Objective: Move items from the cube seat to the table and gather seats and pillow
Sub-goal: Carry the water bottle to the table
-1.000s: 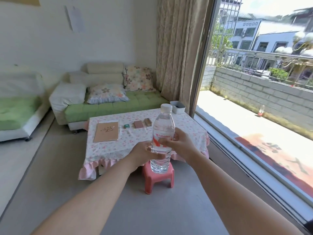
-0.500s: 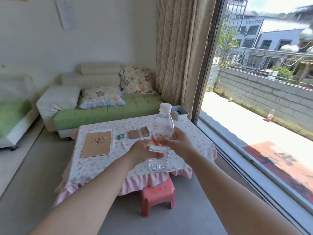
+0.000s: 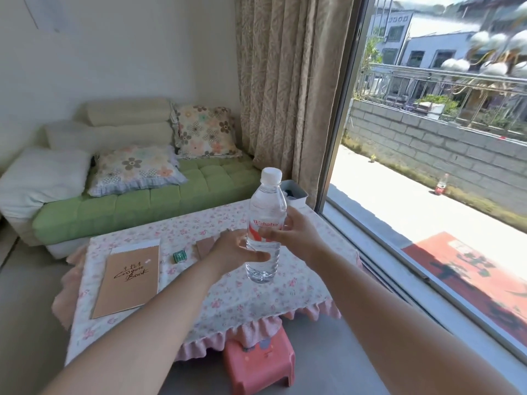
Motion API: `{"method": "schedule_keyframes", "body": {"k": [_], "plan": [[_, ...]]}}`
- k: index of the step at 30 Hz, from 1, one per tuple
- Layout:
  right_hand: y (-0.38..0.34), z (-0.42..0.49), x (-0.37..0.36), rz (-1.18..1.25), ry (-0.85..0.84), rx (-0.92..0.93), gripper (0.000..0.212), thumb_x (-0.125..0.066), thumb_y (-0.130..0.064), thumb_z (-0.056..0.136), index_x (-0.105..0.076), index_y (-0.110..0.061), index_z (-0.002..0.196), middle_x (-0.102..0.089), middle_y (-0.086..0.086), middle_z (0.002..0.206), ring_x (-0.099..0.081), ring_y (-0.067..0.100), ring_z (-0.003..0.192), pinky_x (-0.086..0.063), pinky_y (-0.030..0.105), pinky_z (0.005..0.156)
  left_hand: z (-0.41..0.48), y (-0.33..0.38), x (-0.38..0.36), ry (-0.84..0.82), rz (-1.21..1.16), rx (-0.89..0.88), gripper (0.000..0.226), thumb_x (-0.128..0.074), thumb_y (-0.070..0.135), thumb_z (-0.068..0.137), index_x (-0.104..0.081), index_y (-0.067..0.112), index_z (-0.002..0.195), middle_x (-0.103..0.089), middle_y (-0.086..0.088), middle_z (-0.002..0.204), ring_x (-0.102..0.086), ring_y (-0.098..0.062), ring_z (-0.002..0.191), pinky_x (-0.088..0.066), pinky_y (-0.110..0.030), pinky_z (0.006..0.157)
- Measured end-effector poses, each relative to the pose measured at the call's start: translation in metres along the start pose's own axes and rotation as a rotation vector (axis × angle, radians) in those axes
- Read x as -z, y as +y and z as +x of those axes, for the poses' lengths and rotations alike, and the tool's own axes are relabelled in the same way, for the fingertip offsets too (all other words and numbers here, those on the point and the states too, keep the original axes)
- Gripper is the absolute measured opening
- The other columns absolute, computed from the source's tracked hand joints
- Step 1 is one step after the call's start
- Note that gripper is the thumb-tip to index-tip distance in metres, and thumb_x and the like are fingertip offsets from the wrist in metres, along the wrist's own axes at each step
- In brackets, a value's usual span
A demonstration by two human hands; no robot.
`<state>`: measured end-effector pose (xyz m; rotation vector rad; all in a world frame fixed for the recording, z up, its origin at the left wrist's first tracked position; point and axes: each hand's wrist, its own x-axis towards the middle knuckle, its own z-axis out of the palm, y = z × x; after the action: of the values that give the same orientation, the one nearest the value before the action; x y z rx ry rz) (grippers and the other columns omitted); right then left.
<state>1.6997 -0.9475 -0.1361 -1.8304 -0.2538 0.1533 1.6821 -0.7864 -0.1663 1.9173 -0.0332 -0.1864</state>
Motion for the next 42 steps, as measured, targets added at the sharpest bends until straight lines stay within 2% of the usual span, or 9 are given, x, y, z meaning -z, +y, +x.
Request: {"method": "schedule_keyframes", "body": {"k": [4,10,15,20,25,27,32,36,42], "plan": [[0.022,0.039,0.015,0.016,-0.009,-0.033,0.042,-0.081,-0.017,0.070,-0.055,-0.025,0.102,-0.068,0.001,0.102,-0.064,0.009,0.088,-0.052,0.026,0.080,0.050,-0.014,-0.007,-0.024,-0.002,0.031,0.049,-0.083,0.021,0.069,-0.065,0.023,0.115,-0.069,0.005,0.113,-0.060,-0.014,0.111,-0.046,-0.025,0.091],[0.057,0.124,0.050,0.000,-0.078,-0.064,0.067,-0.083,-0.034,0.056,-0.058,-0.018,0.116,-0.070,0.001,0.108,-0.066,0.018,0.100,-0.051,0.046,0.094,0.136,-0.017,-0.023,0.005,0.003,0.084,0.048,-0.082,0.022,0.069,-0.063,0.028,0.113,-0.067,0.003,0.119,-0.059,-0.017,0.113,-0.046,-0.036,0.100],[0.064,0.189,0.076,-0.031,-0.160,-0.034,0.074,-0.082,-0.044,0.049,-0.058,-0.022,0.116,-0.071,-0.002,0.106,-0.067,0.018,0.100,-0.052,0.046,0.094,0.191,-0.011,-0.029,0.098,0.011,0.112,0.049,-0.082,0.027,0.069,-0.062,0.030,0.114,-0.067,0.004,0.120,-0.058,-0.016,0.113,-0.044,-0.034,0.099],[0.072,0.236,0.081,-0.029,-0.253,-0.044,0.071,-0.084,-0.037,0.054,-0.057,-0.022,0.118,-0.070,-0.002,0.108,-0.066,0.016,0.101,-0.052,0.043,0.094,0.226,-0.014,-0.026,0.167,-0.012,0.182,0.052,-0.082,0.024,0.069,-0.062,0.025,0.116,-0.066,0.003,0.123,-0.058,-0.016,0.116,-0.043,-0.037,0.103],[0.076,0.286,0.069,-0.006,-0.312,-0.030,0.052,-0.081,-0.016,0.070,-0.056,-0.020,0.115,-0.068,-0.007,0.103,-0.064,0.009,0.097,-0.051,0.026,0.084,0.258,-0.021,-0.003,0.221,-0.058,0.185,0.045,-0.078,0.013,0.074,-0.062,0.023,0.114,-0.065,0.007,0.110,-0.059,-0.011,0.106,-0.042,-0.014,0.075],[0.075,0.304,0.061,0.000,-0.326,-0.028,0.050,-0.080,-0.015,0.071,-0.055,-0.020,0.114,-0.067,-0.008,0.101,-0.064,0.007,0.094,-0.050,0.022,0.080,0.272,-0.025,0.009,0.229,-0.061,0.186,0.046,-0.079,0.012,0.073,-0.062,0.020,0.116,-0.065,0.006,0.108,-0.059,-0.011,0.105,-0.040,-0.012,0.073],[0.081,0.349,0.042,-0.038,-0.315,-0.043,0.053,-0.080,-0.016,0.070,-0.054,-0.018,0.117,-0.066,-0.008,0.101,-0.062,0.006,0.093,-0.047,0.018,0.074,0.312,-0.043,0.037,0.219,-0.056,0.213,0.048,-0.079,0.014,0.073,-0.062,0.020,0.117,-0.064,0.006,0.111,-0.054,-0.010,0.106,-0.039,-0.020,0.083],[0.085,0.385,0.029,-0.054,-0.290,-0.044,0.061,-0.082,-0.019,0.067,-0.053,-0.018,0.121,-0.066,-0.003,0.110,-0.062,0.014,0.103,-0.051,0.031,0.089,0.343,-0.054,0.062,0.217,-0.052,0.210,0.050,-0.081,0.015,0.071,-0.063,0.021,0.117,-0.065,0.003,0.119,-0.054,-0.013,0.116,-0.037,-0.027,0.095],[0.100,0.422,0.012,-0.108,-0.305,-0.072,0.068,-0.083,-0.023,0.065,-0.052,-0.016,0.124,-0.064,-0.001,0.114,-0.060,0.016,0.106,-0.050,0.034,0.091,0.374,-0.080,0.079,0.216,-0.022,0.240,0.054,-0.082,0.018,0.069,-0.062,0.021,0.119,-0.064,0.002,0.124,-0.053,-0.015,0.119,-0.038,-0.032,0.103]]}}
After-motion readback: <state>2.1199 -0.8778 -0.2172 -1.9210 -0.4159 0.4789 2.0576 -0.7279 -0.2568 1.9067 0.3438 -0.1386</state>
